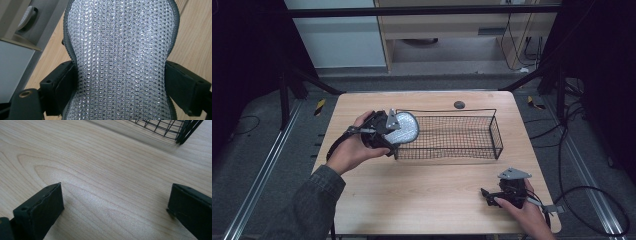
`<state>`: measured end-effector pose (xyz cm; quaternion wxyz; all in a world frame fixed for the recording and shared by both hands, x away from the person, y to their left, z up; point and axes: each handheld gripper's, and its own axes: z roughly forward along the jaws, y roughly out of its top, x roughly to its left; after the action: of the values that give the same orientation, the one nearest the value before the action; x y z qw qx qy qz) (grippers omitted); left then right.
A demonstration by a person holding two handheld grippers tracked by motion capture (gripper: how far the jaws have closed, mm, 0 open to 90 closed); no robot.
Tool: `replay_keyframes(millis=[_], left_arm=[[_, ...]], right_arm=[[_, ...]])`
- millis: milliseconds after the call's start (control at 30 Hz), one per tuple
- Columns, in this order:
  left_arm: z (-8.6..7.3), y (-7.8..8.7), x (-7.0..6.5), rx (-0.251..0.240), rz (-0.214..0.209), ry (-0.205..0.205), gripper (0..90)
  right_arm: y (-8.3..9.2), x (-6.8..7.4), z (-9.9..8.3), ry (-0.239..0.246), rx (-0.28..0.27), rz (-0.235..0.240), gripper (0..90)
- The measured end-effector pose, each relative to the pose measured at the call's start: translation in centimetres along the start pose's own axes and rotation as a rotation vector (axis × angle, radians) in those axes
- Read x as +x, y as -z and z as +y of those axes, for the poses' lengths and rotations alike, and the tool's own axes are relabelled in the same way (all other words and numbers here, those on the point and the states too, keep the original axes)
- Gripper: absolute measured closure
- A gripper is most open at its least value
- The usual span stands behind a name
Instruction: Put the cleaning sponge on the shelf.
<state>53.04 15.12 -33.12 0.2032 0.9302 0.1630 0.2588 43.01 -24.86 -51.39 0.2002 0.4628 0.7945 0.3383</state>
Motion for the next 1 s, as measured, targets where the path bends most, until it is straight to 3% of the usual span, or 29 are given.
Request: replay_keyframes(millis=[400,1000], left_arm=[[1.6,-1.3,0.5,0.011,0.012,-0.032,13.7],[5.2,-3.5,0.9,-0.013,0.006,-0.08,13.7]], right_arm=[[0.0,0.0,0.0,0.003,0.0,-0.001,0.3],[0.0,0.0,0.0,0.003,0.001,0.001,0.3]])
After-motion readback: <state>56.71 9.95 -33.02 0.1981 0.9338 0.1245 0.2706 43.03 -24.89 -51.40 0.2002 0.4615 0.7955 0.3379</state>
